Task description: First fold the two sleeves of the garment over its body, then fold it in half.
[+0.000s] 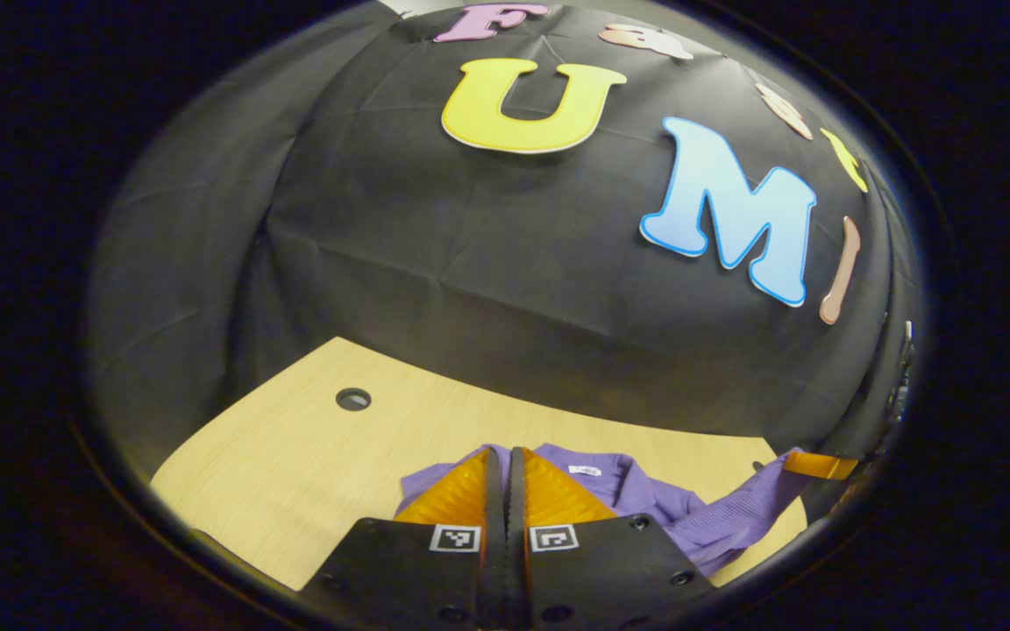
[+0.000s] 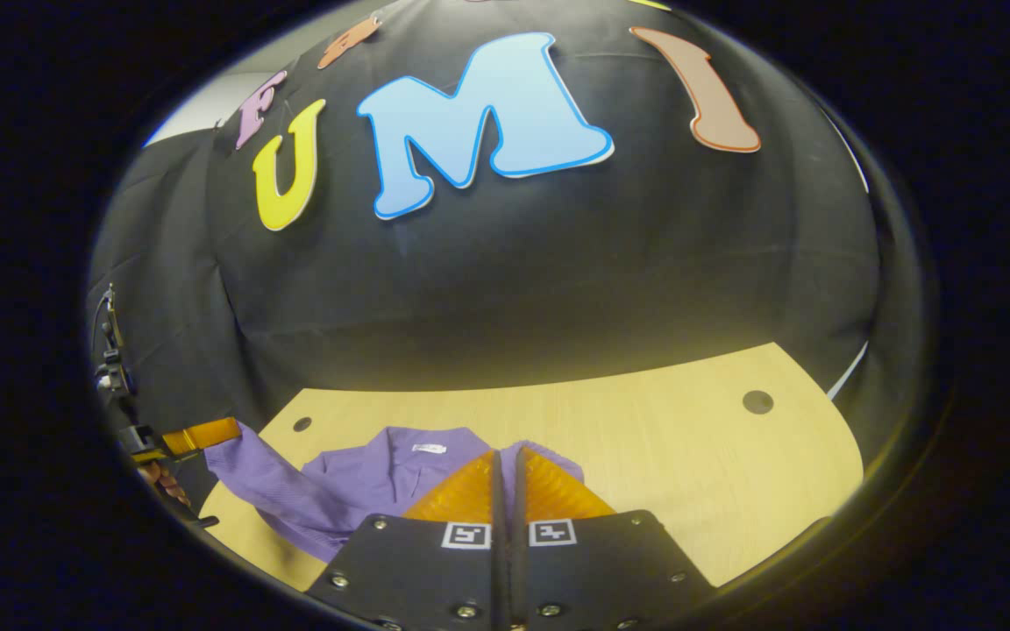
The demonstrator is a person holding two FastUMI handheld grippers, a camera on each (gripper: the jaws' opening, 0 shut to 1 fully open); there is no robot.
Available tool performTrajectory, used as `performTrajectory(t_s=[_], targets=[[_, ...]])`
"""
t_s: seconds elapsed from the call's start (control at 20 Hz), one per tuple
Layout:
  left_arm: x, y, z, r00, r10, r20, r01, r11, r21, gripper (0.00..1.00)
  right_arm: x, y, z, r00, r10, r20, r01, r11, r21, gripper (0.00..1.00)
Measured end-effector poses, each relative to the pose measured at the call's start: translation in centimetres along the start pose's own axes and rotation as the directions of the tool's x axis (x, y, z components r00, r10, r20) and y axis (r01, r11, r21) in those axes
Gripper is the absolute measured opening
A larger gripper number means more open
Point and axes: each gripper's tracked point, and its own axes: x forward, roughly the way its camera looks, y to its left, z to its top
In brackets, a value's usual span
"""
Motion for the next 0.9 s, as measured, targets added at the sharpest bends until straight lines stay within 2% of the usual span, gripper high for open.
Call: performTrajectory(t_s=[0.45, 0.6, 0.7, 0.8, 0.9], targets=[[5.7, -0.8, -1.4, 0.998, 0.069, 0.005, -0.069, 0.990, 0.124, 0.06, 6.3, -3.1, -1.2, 0.998, -0.055, -0.033, 0.054, 0.997, -0.049, 0.02], [6.5, 0.2, -1.5, 0.992, 0.124, 0.029, -0.127, 0.975, 0.185, 0.08, 7.8, -3.9, -2.2, 0.995, -0.091, -0.040, 0.086, 0.991, -0.102, 0.02], [6.9, 0.7, -1.3, 0.987, 0.158, 0.040, -0.163, 0.958, 0.238, 0.13, 8.4, -4.2, -2.9, 0.993, -0.108, -0.051, 0.100, 0.985, -0.138, 0.04], [6.9, 0.3, -1.4, 0.988, 0.153, 0.033, -0.157, 0.953, 0.260, 0.13, 8.8, -4.5, -3.7, 0.989, -0.130, -0.068, 0.117, 0.978, -0.175, 0.05], [6.6, -0.2, -2.0, 0.989, 0.145, 0.005, -0.142, 0.960, 0.240, 0.14, 8.5, -4.4, -3.9, 0.987, -0.138, -0.079, 0.122, 0.976, -0.181, 0.05]])
